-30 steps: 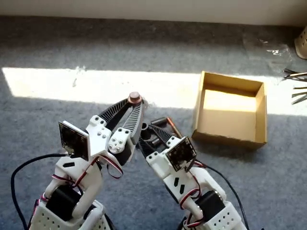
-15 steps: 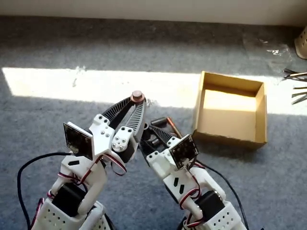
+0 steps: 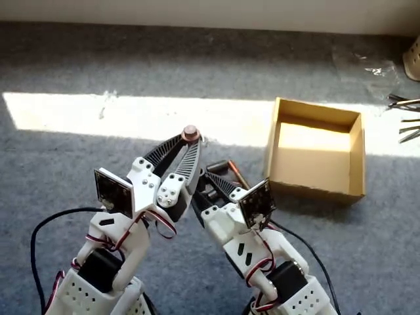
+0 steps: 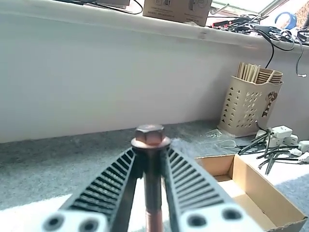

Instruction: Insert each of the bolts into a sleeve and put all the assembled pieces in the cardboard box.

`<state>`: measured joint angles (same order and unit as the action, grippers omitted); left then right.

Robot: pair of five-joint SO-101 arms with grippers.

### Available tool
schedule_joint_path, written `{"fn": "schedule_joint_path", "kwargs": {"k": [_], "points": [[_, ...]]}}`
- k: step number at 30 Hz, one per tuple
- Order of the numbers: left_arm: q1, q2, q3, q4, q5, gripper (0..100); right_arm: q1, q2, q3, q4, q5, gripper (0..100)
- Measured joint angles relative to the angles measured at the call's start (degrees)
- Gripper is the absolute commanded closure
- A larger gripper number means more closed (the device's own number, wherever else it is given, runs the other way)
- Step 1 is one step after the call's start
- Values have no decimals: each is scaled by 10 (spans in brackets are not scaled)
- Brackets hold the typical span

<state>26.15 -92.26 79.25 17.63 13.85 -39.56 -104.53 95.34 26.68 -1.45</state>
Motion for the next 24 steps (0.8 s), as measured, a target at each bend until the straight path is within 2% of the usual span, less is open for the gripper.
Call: {"fn": "schedule_joint_path", "kwargs": {"k": [24], "points": [[31,0,8,-17,0,995,0,0,0,-2,19,994]]}}
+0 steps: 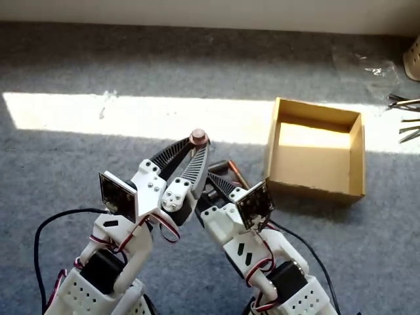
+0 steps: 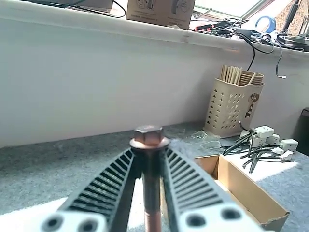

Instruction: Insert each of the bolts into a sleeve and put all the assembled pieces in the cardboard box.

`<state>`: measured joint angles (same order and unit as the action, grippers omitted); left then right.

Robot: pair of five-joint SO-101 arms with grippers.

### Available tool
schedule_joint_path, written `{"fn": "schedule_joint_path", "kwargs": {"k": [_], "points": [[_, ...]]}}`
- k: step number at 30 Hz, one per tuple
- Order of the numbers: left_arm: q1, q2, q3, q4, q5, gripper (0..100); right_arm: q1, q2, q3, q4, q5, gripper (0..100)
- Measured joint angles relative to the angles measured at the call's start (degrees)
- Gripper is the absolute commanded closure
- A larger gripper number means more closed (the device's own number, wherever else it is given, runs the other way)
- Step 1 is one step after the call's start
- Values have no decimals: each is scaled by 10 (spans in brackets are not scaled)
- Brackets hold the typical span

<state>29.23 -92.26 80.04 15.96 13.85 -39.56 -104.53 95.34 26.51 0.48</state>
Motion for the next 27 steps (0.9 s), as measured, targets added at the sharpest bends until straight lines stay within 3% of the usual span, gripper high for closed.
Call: {"fn": "schedule_joint_path", "kwargs": {"k": [23,27], "points": [[-27,0,29,-4,0,995,1,1,0,0,0,994],[-27,0,56,-4,30,995,18,1,0,0,0,994]]}}
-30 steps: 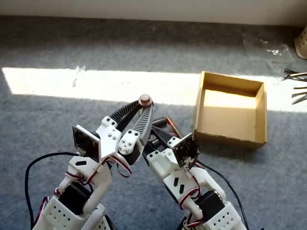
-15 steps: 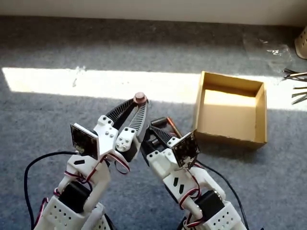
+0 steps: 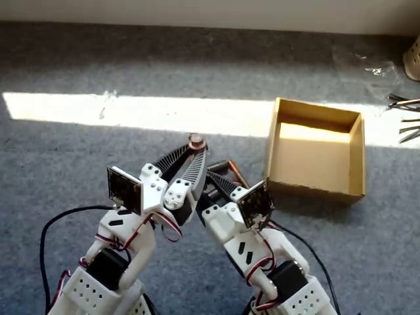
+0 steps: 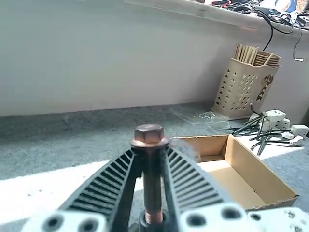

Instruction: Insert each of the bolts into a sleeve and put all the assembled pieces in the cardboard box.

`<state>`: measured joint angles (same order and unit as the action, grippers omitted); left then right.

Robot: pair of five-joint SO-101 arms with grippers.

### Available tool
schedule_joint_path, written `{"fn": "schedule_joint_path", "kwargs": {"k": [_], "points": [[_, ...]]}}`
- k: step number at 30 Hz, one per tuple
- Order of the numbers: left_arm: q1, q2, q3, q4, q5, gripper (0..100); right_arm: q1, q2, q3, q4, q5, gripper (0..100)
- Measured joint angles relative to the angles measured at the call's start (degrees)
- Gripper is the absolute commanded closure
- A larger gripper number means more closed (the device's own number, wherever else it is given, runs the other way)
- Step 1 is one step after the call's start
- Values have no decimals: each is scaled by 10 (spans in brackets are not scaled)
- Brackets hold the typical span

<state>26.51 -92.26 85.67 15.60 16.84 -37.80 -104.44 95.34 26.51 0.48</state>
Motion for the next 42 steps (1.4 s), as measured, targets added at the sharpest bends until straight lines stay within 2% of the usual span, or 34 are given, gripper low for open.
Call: {"fn": "schedule_joint_path", "kwargs": {"k": [6,20,26,42], "points": [[0,0,11,0,13,995,25,0,0,-11,2,994],[1,0,37,0,17,991,26,0,0,-11,3,994],[1,0,37,0,17,824,27,0,0,-11,3,994],[-5,0,38,8,15,818,36,0,0,-11,2,994]]}}
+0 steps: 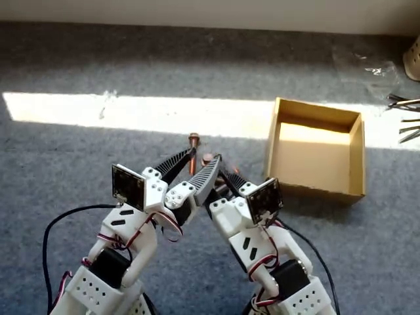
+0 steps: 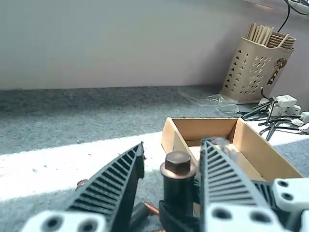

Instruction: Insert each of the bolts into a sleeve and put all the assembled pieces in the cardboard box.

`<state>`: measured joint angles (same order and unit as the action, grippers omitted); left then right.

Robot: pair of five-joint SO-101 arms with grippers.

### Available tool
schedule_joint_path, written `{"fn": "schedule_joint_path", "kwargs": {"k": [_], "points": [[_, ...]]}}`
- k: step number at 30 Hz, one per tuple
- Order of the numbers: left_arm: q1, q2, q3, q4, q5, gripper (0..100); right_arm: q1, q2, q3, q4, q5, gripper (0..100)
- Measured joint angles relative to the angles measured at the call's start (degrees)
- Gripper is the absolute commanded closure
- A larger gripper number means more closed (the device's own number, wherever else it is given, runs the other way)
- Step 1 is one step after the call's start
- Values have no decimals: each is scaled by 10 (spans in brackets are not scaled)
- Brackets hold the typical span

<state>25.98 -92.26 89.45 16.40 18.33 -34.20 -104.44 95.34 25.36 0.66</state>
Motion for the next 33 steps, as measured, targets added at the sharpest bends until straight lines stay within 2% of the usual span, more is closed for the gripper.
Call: {"fn": "schedule_joint_path", "kwargs": {"k": [4,10,16,22,28,33], "points": [[-2,0,-1,0,0,819,6,0,0,0,0,994],[-86,0,-20,0,4,825,41,0,0,0,0,994],[-110,0,-25,0,4,1000,61,0,0,30,0,994],[-129,0,-25,4,4,995,108,0,-6,90,28,994],[-183,0,-25,61,2,994,155,0,-55,155,37,994],[-191,0,-54,151,-100,994,172,0,-111,196,37,993]]}}
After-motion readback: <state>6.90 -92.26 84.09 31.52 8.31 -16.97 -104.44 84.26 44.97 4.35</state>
